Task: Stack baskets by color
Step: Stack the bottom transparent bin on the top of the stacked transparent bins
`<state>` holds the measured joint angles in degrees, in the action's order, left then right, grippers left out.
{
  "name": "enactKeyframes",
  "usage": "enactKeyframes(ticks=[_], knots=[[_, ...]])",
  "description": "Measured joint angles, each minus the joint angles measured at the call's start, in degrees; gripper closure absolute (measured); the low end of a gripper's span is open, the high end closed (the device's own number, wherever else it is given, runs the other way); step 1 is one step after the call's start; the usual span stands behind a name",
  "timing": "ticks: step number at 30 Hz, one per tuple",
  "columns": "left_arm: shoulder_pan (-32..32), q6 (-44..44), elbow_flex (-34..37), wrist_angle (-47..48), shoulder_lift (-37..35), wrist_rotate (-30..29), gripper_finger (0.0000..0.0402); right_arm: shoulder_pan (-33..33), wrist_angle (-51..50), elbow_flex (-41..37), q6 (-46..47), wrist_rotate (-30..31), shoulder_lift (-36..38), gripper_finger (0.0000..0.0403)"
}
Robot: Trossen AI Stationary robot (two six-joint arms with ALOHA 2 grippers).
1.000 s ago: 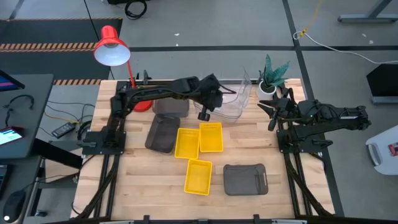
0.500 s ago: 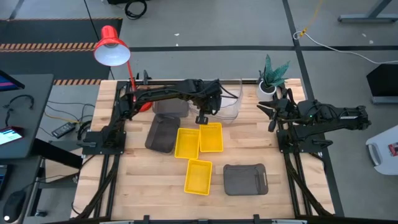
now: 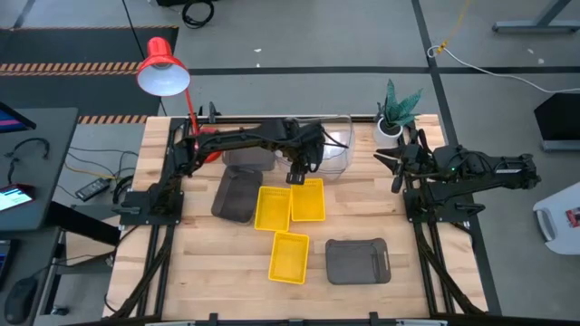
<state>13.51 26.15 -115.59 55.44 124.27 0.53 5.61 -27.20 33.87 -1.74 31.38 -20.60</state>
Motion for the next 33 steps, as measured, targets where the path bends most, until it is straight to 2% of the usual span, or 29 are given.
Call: enactKeyframes(ticks=[5,7,11,12,21,33], knots=[[-0.8,0.4,0.0,-0.9,0.0,-1.9,0.0263,0.0,0.0,0.0,0.0,0.0,0.0,0.0332],[-1.1,0.4,0.0,-0.7,0.0,-1.9,0.0293,0.0,0.0,0.0,0.0,-0.3,0.0,0.0332],[-1.5,0.1,-0.1,-0.9,-0.1,-3.8,0.0381,0.0,0.0,0.0,0.1,-1.5,0.0,0.0332],[-1.5,-0.3,-0.4,0.0,-0.3,-4.2,0.0388,0.0,0.0,0.0,0.1,-1.5,0.0,0.0332],[-1.9,-6.3,-8.6,12.0,-0.7,-7.1,0.0395,0.0,0.1,0.0,0.5,-2.1,0.0,0.0332],[-2.5,-8.6,-8.9,15.4,2.4,-6.6,0.0395,0.0,0.6,0.0,0.7,-4.3,0.0,0.0332]])
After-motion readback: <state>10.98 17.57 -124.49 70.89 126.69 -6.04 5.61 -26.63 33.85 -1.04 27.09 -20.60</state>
